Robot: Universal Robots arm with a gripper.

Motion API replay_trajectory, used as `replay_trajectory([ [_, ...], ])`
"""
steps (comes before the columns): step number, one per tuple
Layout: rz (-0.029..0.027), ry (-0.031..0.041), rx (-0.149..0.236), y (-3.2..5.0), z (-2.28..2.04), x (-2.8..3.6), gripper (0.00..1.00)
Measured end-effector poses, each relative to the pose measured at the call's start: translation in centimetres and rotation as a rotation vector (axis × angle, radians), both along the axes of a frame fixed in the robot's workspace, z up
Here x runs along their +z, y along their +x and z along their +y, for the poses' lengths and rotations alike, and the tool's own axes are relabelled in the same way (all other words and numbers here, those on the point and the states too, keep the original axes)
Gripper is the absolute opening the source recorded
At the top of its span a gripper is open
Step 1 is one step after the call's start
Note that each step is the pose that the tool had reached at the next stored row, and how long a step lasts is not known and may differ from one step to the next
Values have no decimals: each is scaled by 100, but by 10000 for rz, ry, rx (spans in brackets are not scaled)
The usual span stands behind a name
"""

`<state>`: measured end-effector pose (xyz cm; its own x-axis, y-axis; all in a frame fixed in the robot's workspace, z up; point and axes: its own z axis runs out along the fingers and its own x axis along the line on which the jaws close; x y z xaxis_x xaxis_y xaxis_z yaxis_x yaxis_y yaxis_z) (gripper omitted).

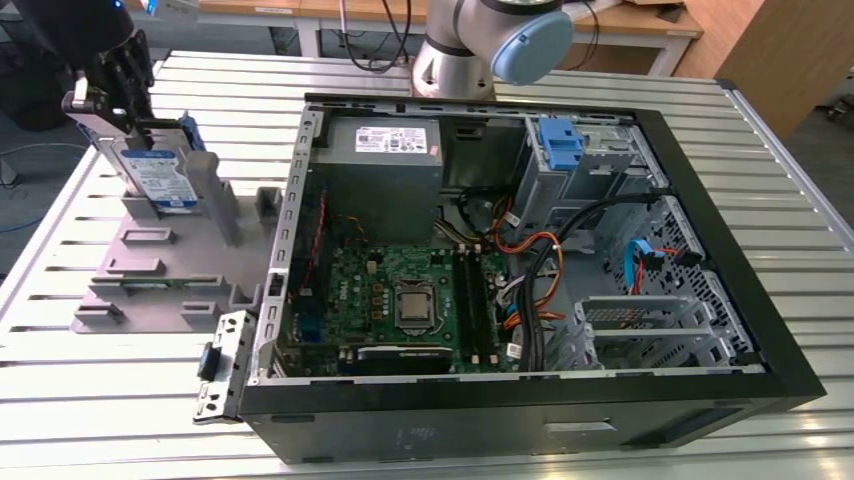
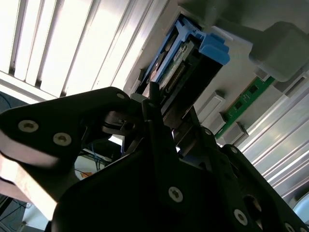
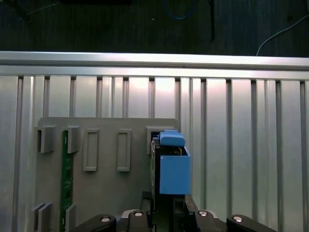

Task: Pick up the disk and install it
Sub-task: 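Pick up the disk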

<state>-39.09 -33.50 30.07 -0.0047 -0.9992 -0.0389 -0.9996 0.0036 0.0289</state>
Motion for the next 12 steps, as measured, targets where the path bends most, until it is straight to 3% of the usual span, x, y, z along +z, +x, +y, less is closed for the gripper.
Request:
replay_trajectory([
  [6,-3,1,0,0,0,60,35],
  [8,0,0,0,0,0,339,35],
  [12,0,0,0,0,0,342,35],
])
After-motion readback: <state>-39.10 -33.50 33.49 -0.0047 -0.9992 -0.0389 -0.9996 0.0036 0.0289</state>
